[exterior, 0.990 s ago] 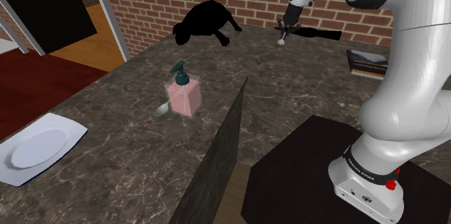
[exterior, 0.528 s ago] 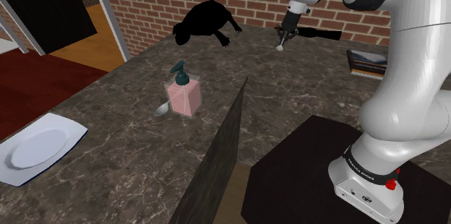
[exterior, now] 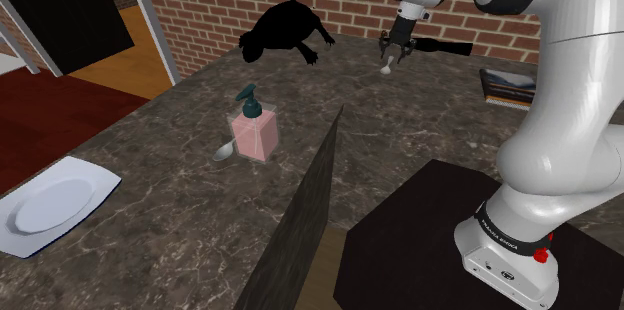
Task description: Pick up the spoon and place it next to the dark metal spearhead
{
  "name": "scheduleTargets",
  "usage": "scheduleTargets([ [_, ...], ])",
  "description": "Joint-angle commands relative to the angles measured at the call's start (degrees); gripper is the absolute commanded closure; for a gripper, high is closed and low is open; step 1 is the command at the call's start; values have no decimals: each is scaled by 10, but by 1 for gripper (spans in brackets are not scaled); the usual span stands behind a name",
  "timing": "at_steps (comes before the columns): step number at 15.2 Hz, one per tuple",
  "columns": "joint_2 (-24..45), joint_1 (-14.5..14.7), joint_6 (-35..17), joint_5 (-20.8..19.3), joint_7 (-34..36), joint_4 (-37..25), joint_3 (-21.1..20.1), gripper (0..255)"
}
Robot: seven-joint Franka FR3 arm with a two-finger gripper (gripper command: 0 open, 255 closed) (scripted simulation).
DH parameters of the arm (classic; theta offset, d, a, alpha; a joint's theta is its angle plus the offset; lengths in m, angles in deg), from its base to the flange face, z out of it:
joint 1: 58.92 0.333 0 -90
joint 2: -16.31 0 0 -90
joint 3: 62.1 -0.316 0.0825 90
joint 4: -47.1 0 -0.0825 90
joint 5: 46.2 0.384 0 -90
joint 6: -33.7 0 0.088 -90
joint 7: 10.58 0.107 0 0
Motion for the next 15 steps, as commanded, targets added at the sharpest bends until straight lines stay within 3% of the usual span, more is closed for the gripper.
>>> scheduleTargets([
  [1, 0, 0, 0, 0, 0, 0, 0, 0],
  [4, 0, 0, 0, 0, 0, 0, 0, 0],
  [8, -13, -8, 65, -5, 5, -51, 3, 0],
  [15, -13, -8, 65, -5, 5, -51, 3, 0],
])
